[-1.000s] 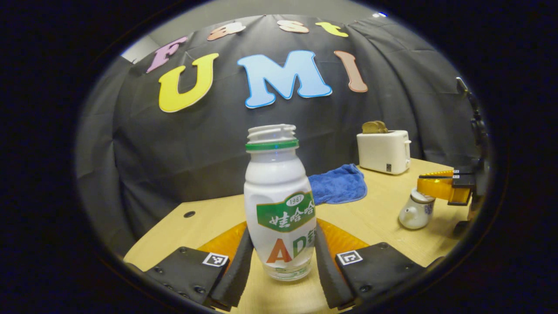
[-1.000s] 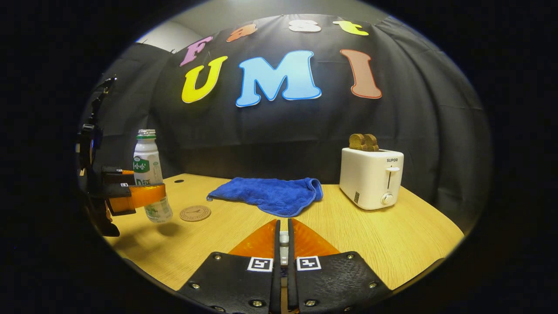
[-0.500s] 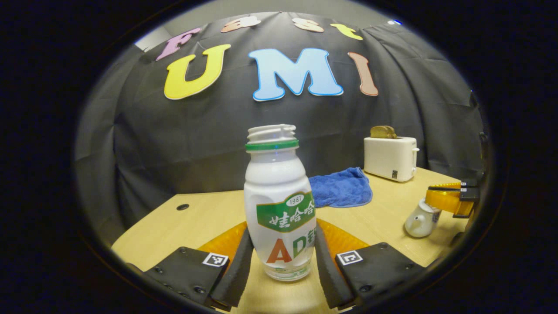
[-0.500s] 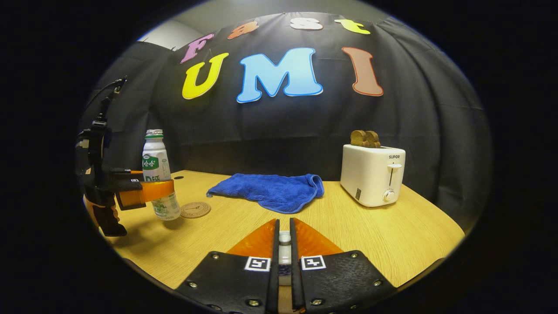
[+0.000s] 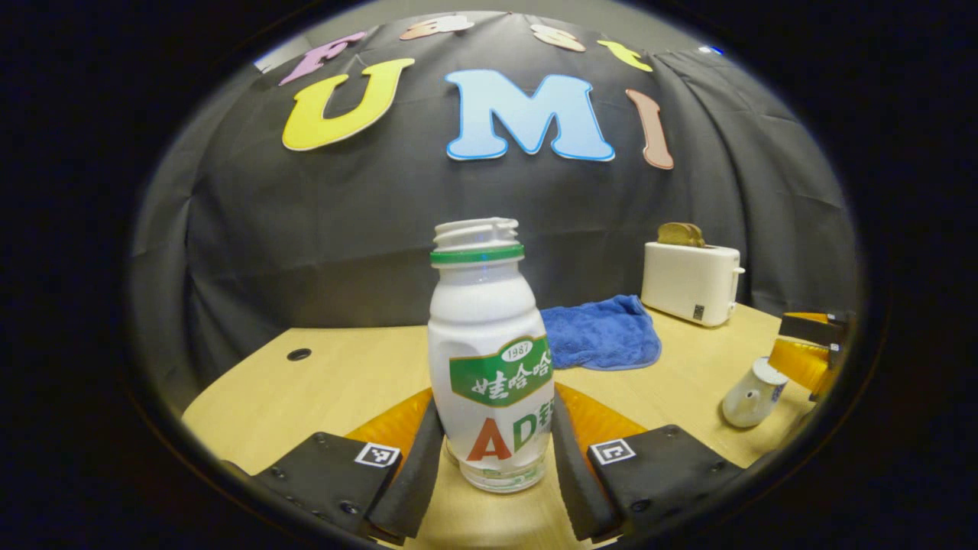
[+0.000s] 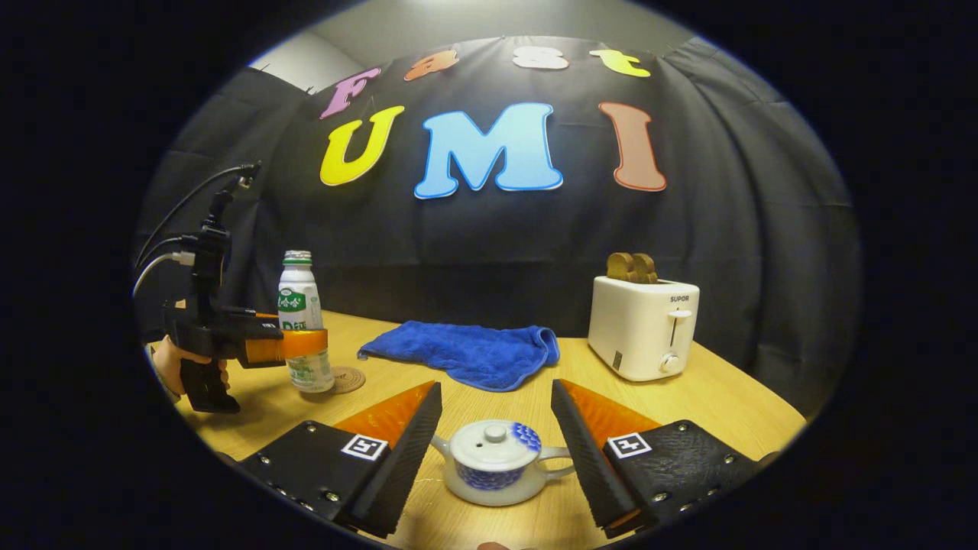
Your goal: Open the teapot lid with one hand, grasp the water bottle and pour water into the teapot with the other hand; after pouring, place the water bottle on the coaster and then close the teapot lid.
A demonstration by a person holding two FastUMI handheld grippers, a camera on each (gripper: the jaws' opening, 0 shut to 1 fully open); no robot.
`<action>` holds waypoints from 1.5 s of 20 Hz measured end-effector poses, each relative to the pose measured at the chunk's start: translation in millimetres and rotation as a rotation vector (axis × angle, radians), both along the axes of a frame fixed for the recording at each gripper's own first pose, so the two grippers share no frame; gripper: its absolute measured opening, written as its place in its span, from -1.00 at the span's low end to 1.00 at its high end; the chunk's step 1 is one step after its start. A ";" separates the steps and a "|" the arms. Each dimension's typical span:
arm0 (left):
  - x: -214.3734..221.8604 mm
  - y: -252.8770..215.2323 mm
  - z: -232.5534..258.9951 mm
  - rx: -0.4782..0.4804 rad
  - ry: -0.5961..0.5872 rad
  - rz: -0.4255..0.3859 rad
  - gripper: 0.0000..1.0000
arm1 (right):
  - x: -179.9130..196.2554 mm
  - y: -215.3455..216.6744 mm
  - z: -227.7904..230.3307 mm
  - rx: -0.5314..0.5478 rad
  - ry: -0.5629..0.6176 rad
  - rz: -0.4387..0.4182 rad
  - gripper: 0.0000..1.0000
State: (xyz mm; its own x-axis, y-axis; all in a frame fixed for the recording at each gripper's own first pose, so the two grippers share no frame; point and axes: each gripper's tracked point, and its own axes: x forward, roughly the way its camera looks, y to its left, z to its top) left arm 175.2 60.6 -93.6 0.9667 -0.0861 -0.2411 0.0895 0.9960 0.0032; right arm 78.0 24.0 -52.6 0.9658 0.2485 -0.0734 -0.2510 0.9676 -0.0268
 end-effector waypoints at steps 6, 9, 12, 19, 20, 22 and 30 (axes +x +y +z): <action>19.6 4.7 -2.1 0.009 0.014 0.012 0.51 | 0.4 -11.0 9.7 0.058 -0.017 -0.028 0.78; 30.1 1.3 -6.1 0.021 0.016 0.014 0.51 | -0.6 -13.3 10.9 0.071 -0.017 -0.032 0.78; 38.0 -0.3 -2.5 0.035 0.007 0.014 0.51 | -0.3 -15.0 12.9 0.081 -0.019 -0.033 0.78; 40.0 0.6 -2.5 0.004 0.005 0.032 0.55 | -1.3 -15.0 13.7 0.088 -0.018 -0.032 0.78; 39.6 0.0 -3.8 0.009 0.006 0.031 0.66 | -0.8 -15.7 14.1 0.088 -0.018 -0.033 0.78; 39.4 0.0 -3.4 0.014 0.004 0.033 0.67 | -0.6 -17.4 13.8 0.089 -0.019 -0.038 0.77; 33.5 -2.5 -15.7 0.008 0.041 0.021 0.90 | -1.2 -13.7 13.7 0.084 -0.018 -0.025 0.78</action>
State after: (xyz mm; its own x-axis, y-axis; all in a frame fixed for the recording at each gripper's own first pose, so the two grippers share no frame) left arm 208.7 58.1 -109.3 0.9574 -0.0643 -0.2816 0.0691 0.9976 0.0074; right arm 76.8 10.3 -38.9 0.9728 0.2289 -0.0361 -0.2270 0.9726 0.0507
